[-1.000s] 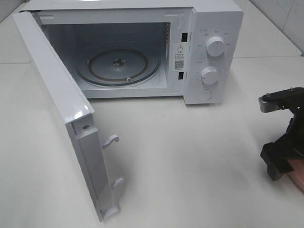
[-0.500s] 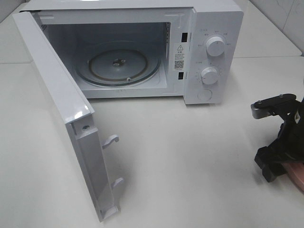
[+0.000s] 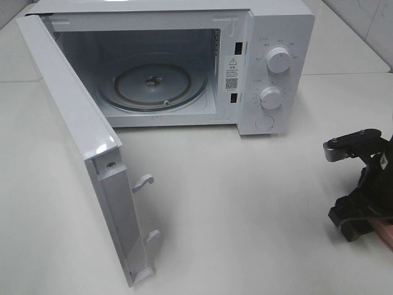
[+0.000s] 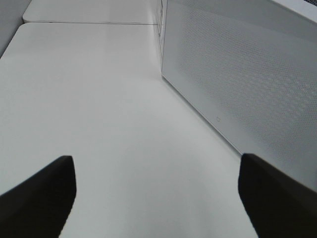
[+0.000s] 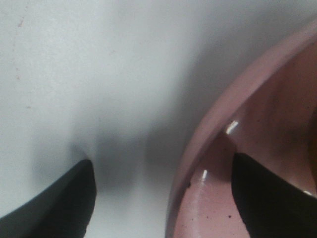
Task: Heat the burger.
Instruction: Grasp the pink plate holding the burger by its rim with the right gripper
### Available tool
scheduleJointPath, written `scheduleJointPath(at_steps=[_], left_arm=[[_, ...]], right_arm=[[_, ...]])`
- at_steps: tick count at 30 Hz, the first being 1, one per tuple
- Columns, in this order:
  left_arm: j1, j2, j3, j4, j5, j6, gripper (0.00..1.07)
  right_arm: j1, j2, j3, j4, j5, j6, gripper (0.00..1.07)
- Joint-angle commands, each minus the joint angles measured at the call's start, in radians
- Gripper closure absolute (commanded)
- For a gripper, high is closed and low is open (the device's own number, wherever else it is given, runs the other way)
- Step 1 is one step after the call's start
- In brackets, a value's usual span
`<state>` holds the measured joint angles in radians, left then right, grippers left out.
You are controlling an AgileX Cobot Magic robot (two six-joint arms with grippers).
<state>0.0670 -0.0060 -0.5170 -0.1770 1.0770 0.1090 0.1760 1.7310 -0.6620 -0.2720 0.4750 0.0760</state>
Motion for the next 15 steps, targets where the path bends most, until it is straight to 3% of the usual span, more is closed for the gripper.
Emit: scheduleJointPath(at_steps=[1,2,4,5,6,8,9,10,12,13,14,15], left_arm=[[-0.001,-0.016,0.001,-0.009,-0.005,-0.001,0.25],[-0.001,-0.016,0.001,-0.009,-0.005,-0.001,0.25],[-0.001,-0.016,0.001,-0.009,-0.005,-0.001,0.25],[-0.001,-0.016,0.001,-0.009,-0.005,-0.001,0.25],[-0.001,-0.016,0.001,-0.009,-0.005,-0.001,0.25],[-0.001,-0.016,0.001,-0.009,-0.005,-0.001,0.25],[-0.001,-0.016,0.001,-0.009,-0.005,-0.001,0.25],[-0.001,-0.016,0.001,-0.009,-0.005,-0.001,0.25],[-0.001,-0.016,0.001,-0.009,-0.005,-0.001,0.25],[-0.001,-0.016,0.001,-0.009,-0.005,-0.001,0.25],[-0.001,-0.016,0.001,-0.009,-0.005,-0.001,0.25],[-0.001,-0.016,0.001,-0.009,-0.005,-0.001,0.25]], right_arm=[[-0.003,0.004,0.008,-0.012,-0.007,-0.008,0.39],[-0.003,0.004,0.010,-0.023,-0.007,0.004,0.47],[-0.003,0.004,0.010,-0.034,-0.006,0.015,0.50],[-0.003,0.004,0.010,-0.062,-0.002,0.041,0.61],[-0.003,0.004,0.010,-0.062,-0.002,0.041,0.61],[-0.003,0.004,0.010,-0.087,-0.002,0.071,0.77],[-0.003,0.004,0.010,-0.087,-0.002,0.071,0.77],[-0.003,0.004,0.010,-0.094,-0.002,0.075,0.88],[-0.003,0.004,0.010,-0.097,0.000,0.075,0.91],[-0.003,0.004,0.010,-0.114,0.005,0.075,1.00],[-0.003,0.004,0.010,-0.114,0.005,0.075,1.00],[-0.003,0.004,0.010,-0.126,0.006,0.075,1.06]])
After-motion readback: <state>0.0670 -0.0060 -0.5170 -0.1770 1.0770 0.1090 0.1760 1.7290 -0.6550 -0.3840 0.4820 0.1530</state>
